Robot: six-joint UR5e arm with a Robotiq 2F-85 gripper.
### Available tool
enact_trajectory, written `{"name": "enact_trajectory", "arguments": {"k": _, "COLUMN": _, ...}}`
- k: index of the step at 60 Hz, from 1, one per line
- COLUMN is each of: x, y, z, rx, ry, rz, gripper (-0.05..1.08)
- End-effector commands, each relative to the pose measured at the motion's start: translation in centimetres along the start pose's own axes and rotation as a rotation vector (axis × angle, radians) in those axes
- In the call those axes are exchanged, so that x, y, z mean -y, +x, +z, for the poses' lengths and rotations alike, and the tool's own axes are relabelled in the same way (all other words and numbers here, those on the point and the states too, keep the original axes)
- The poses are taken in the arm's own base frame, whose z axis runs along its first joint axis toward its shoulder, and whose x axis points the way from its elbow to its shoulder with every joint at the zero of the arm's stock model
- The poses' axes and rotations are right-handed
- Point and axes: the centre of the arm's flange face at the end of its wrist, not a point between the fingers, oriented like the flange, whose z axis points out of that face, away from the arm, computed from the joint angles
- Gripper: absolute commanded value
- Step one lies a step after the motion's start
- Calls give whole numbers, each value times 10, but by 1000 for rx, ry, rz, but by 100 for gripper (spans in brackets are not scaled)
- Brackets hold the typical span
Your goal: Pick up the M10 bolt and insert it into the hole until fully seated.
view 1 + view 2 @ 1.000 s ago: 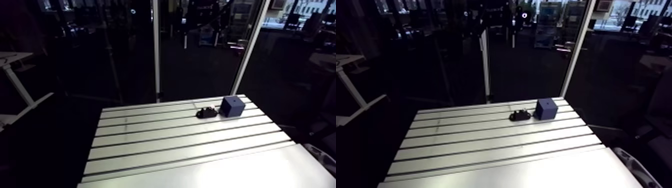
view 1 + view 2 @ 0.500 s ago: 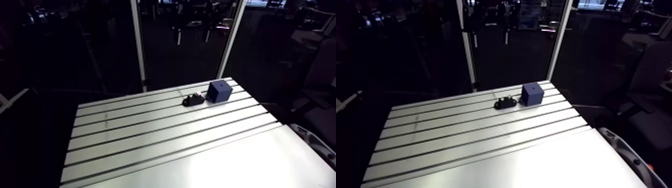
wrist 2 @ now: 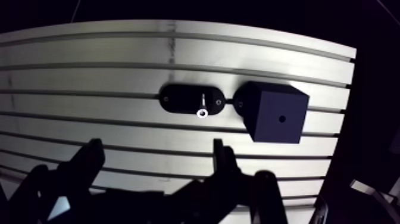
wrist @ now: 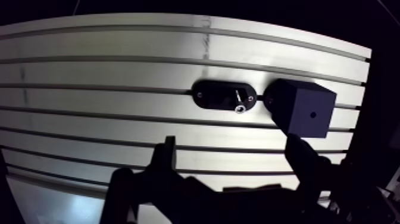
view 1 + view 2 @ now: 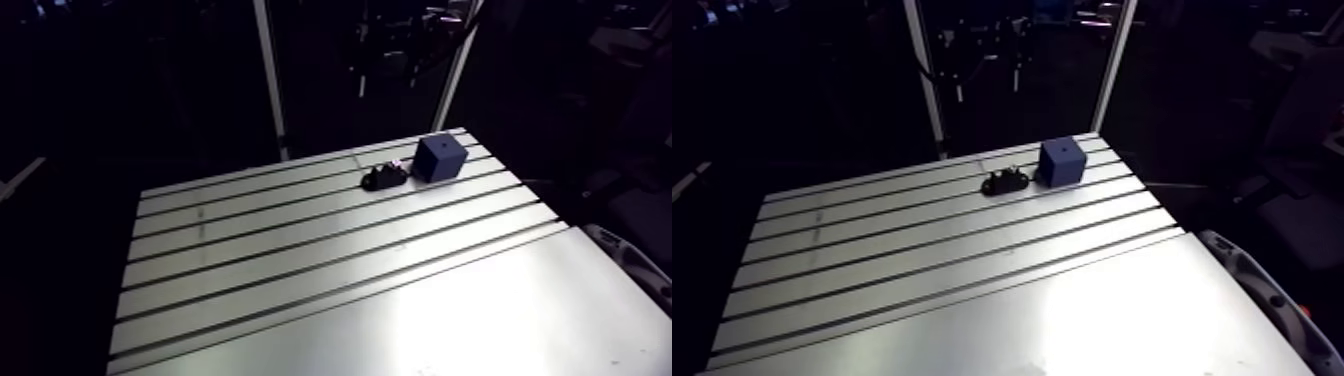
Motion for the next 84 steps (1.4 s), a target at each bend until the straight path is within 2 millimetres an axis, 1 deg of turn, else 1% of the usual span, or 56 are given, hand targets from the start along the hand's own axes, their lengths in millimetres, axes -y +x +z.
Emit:
{"name": "enact_trajectory", "arguments": {"k": 1, "x": -4, "y": -2, "z": 18, "rx": 43, "ry": -38, "rz": 27, "gripper": 1}}
{"name": "enact_trajectory", "arguments": {"k": 9, "x": -4, "y": -4, "z": 24, "rx": 54, "ry": -34, "rz": 50, "gripper": 1}}
{"name": "enact_trajectory", "arguments": {"k": 13, "x": -5, "y": -5, "z": 31, "rx": 62, "ry": -28, "rz": 70, "gripper": 1}}
{"name": "enact_trajectory", "arguments": {"k": 16, "x": -10, "y": -7, "z": 36, "rx": 62, "ry": -28, "rz": 92, "gripper": 1}}
{"name": "enact_trajectory", "arguments": {"k": 20, "x": -12, "y": -8, "z": 39, "rx": 56, "ry": -28, "rz": 101, "gripper": 1}}
{"name": "enact_trajectory", "arguments": {"k": 25, "x": -12, "y": -6, "z": 42, "rx": 51, "ry": -23, "rz": 100, "gripper": 1}}
{"name": "enact_trajectory", "arguments": {"k": 29, "x": -15, "y": -4, "z": 50, "rx": 57, "ry": -19, "rz": 103, "gripper": 1}}
{"name": "enact_trajectory", "arguments": {"k": 38, "x": -21, "y": -4, "z": 53, "rx": 59, "ry": -18, "rz": 106, "gripper": 1}}
{"name": "enact_trajectory", "arguments": {"k": 42, "x": -23, "y": -4, "z": 57, "rx": 65, "ry": -15, "rz": 104, "gripper": 1}}
{"name": "enact_trajectory", "arguments": {"k": 44, "x": -24, "y": -3, "z": 64, "rx": 69, "ry": -14, "rz": 106, "gripper": 1}}
{"name": "enact_trajectory", "arguments": {"k": 49, "x": -25, "y": -2, "z": 66, "rx": 57, "ry": -18, "rz": 101, "gripper": 1}}
{"name": "enact_trajectory", "arguments": {"k": 50, "x": -27, "y": -2, "z": 70, "rx": 58, "ry": -18, "rz": 100, "gripper": 1}}
{"name": "enact_trajectory", "arguments": {"k": 54, "x": -30, "y": -2, "z": 74, "rx": 58, "ry": -16, "rz": 104, "gripper": 1}}
{"name": "enact_trajectory", "arguments": {"k": 68, "x": -35, "y": -3, "z": 80, "rx": 69, "ry": -13, "rz": 106, "gripper": 2}}
{"name": "enact_trajectory", "arguments": {"k": 70, "x": -35, "y": -3, "z": 86, "rx": 77, "ry": -9, "rz": 95, "gripper": 6}}
{"name": "enact_trajectory", "arguments": {"k": 71, "x": -35, "y": -3, "z": 86, "rx": 77, "ry": -9, "rz": 95, "gripper": 6}}
{"name": "enact_trajectory", "arguments": {"k": 72, "x": -35, "y": -3, "z": 87, "rx": 79, "ry": -8, "rz": 88, "gripper": 8}}
{"name": "enact_trajectory", "arguments": {"k": 73, "x": -35, "y": -3, "z": 87, "rx": 79, "ry": -8, "rz": 88, "gripper": 8}}
{"name": "enact_trajectory", "arguments": {"k": 74, "x": -35, "y": -3, "z": 87, "rx": 79, "ry": -8, "rz": 85, "gripper": 11}}
{"name": "enact_trajectory", "arguments": {"k": 75, "x": -35, "y": -3, "z": 87, "rx": 79, "ry": -8, "rz": 85, "gripper": 11}}
{"name": "enact_trajectory", "arguments": {"k": 76, "x": -35, "y": -3, "z": 88, "rx": 79, "ry": -8, "rz": 83, "gripper": 15}}
{"name": "enact_trajectory", "arguments": {"k": 77, "x": -35, "y": -3, "z": 88, "rx": 79, "ry": -8, "rz": 83, "gripper": 15}}
{"name": "enact_trajectory", "arguments": {"k": 78, "x": -35, "y": -3, "z": 89, "rx": 80, "ry": -7, "rz": 83, "gripper": 18}}
{"name": "enact_trajectory", "arguments": {"k": 79, "x": -35, "y": -3, "z": 89, "rx": 80, "ry": -7, "rz": 83, "gripper": 18}}
{"name": "enact_trajectory", "arguments": {"k": 80, "x": -35, "y": -3, "z": 91, "rx": 84, "ry": -6, "rz": 82, "gripper": 23}}
{"name": "enact_trajectory", "arguments": {"k": 84, "x": -34, "y": -5, "z": 95, "rx": 90, "ry": -3, "rz": 82, "gripper": 25}}
